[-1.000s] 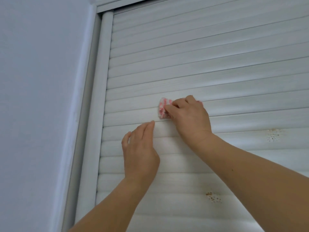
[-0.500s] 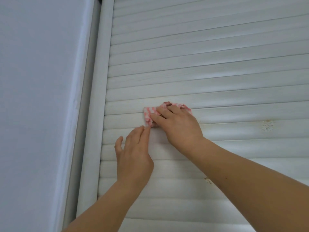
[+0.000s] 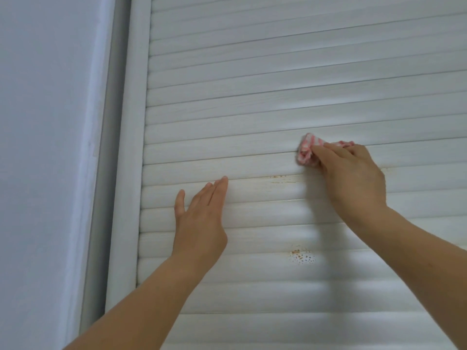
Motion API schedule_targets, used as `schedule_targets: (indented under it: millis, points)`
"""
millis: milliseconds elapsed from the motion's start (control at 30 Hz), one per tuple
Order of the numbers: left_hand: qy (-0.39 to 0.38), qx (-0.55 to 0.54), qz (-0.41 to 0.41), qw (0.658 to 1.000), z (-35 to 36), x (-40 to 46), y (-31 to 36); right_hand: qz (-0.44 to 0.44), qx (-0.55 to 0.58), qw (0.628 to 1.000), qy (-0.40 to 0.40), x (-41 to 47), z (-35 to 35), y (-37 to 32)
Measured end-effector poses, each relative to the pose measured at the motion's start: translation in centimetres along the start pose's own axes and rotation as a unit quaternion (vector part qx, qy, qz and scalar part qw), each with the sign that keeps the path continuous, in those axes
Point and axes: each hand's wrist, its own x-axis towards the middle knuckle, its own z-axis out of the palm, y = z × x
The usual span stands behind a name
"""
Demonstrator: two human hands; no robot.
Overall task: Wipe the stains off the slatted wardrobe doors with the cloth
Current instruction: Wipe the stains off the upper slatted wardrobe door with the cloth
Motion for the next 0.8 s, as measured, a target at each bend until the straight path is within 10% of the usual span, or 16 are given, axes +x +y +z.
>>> schedule_targets:
  millis: [200,500,800]
  points:
    - [0.000,-0.070,-0.037,0.997,-1.0,0.3,-0.5,-0.067,0.039,0.993,-0.091,-0.4,-0.2,-7.1]
    - [0.001,-0.068,-0.053,0.996,-1.3,0.4,-1.2,-0.169,-0.024,0.985,-0.004,-0.2,1.8,-10.2]
    - [0.016,-0.051,-0.030,0.998,-0.5,0.4,-1.1,-0.010,-0.074,0.996,-0.041,-0.8,-1.2,-0.3]
